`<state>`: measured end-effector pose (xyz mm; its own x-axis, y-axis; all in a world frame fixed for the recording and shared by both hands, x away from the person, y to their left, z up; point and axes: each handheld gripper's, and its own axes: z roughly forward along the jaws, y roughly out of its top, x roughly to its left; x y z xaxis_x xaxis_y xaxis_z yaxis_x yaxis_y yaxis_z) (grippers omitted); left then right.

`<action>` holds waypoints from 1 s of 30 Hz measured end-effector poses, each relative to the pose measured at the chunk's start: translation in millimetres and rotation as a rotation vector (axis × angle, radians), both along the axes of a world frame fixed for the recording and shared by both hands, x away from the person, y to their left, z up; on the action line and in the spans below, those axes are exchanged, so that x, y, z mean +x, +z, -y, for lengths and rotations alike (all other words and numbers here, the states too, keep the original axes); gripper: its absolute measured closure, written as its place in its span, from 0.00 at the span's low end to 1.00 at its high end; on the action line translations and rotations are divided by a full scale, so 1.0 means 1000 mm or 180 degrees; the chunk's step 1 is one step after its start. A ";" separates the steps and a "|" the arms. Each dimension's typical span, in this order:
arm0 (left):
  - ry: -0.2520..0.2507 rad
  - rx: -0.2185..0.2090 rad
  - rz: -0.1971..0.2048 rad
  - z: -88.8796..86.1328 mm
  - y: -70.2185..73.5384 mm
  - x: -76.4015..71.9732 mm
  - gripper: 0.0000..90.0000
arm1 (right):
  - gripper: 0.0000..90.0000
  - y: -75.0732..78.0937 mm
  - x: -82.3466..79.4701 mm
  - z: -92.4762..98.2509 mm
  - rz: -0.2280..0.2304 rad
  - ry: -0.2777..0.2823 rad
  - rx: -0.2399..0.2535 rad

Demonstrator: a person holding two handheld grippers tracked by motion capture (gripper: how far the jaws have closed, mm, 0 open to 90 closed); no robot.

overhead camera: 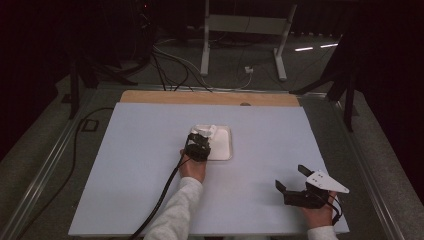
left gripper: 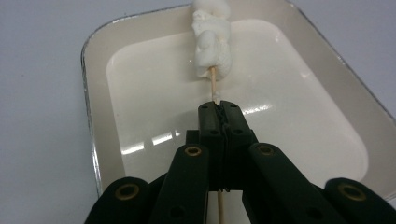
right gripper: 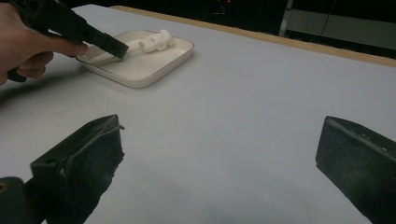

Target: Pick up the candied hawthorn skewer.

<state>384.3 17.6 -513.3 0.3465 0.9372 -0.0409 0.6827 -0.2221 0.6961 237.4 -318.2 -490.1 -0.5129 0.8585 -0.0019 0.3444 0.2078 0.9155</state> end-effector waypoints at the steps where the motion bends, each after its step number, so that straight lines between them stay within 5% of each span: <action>1: 0.0005 -0.0020 0.0011 -0.001 0.001 -0.001 1.00 | 0.00 0.000 0.000 0.000 0.0000 -0.0001 0.0003; 17: -0.0020 -0.0150 0.0118 -0.023 0.014 -0.016 1.00 | 0.00 0.000 -0.001 0.001 -0.0002 -0.0011 0.0000; 30: -0.0037 -0.0139 -0.0055 -0.037 0.006 -0.024 1.00 | 0.00 0.000 -0.001 0.000 -0.0006 -0.0016 -0.0008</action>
<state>360.7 54.3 -507.4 0.3564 0.9302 -0.0877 0.6923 -0.1999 0.6934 236.9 -318.6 -490.2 -0.5086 0.8610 -0.0032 0.3470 0.2084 0.9144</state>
